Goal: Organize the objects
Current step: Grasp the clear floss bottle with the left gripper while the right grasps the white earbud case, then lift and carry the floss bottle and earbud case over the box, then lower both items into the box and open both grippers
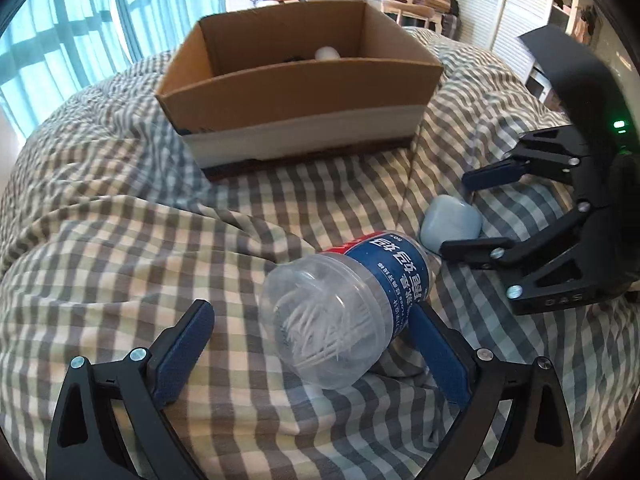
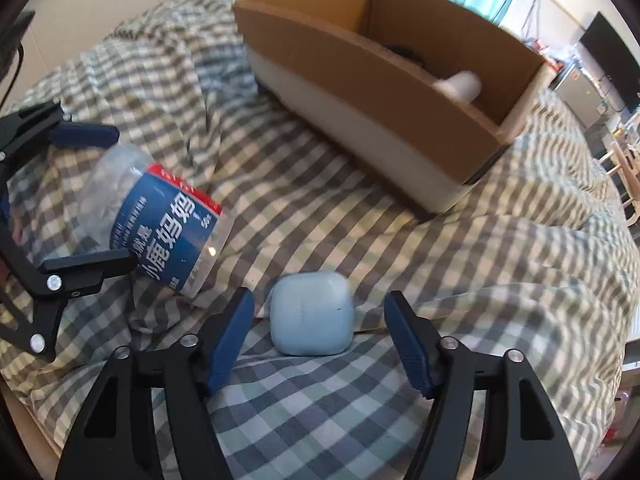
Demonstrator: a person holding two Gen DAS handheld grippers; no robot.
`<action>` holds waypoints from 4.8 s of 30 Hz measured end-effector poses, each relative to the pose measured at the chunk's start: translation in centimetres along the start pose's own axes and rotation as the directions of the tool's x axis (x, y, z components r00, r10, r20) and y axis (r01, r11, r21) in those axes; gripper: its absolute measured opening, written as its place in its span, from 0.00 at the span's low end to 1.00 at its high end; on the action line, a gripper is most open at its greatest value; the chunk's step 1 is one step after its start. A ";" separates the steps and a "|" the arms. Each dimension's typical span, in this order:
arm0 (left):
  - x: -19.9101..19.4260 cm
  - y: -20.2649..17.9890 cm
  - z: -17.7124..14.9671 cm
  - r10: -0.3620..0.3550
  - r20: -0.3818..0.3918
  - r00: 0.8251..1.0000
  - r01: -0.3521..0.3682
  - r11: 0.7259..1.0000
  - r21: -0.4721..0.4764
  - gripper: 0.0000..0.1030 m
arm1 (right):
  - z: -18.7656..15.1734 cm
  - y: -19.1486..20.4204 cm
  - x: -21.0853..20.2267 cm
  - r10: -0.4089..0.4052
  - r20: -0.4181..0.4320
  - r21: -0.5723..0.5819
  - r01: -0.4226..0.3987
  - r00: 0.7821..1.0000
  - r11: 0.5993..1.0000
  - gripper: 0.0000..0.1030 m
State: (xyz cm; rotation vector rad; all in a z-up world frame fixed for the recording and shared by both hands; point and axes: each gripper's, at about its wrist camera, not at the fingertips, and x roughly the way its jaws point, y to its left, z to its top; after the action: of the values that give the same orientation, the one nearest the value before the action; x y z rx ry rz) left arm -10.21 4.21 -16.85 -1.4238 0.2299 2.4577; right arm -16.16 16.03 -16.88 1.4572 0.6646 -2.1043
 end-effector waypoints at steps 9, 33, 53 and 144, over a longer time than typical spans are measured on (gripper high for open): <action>1.2 -0.9 0.0 -0.004 -0.044 0.999 0.006 0.999 0.046 0.98 | -0.1 0.6 0.8 -0.041 -0.041 -0.003 0.041 0.998 0.999 0.48; 0.1 -1.9 -0.5 -0.050 -0.008 0.999 0.050 0.998 0.046 0.74 | -2.0 -1.4 -2.5 -0.052 0.099 0.199 0.032 0.994 0.980 0.48; -4.5 1.0 0.4 -0.077 0.117 0.990 0.083 0.995 -0.053 0.63 | -2.3 -0.7 -3.3 -0.072 0.107 0.208 0.049 0.992 0.977 0.48; 1.6 8.4 21.7 0.064 0.265 0.962 -0.027 0.989 -0.143 0.70 | 14.3 -9.6 -5.3 -0.256 0.424 0.213 0.179 0.869 0.961 0.72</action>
State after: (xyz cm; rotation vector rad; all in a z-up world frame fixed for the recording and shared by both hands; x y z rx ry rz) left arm -31.54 2.66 -7.49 -1.1246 0.0343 2.7156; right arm -30.72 14.82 -6.35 0.9419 0.4960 -2.6087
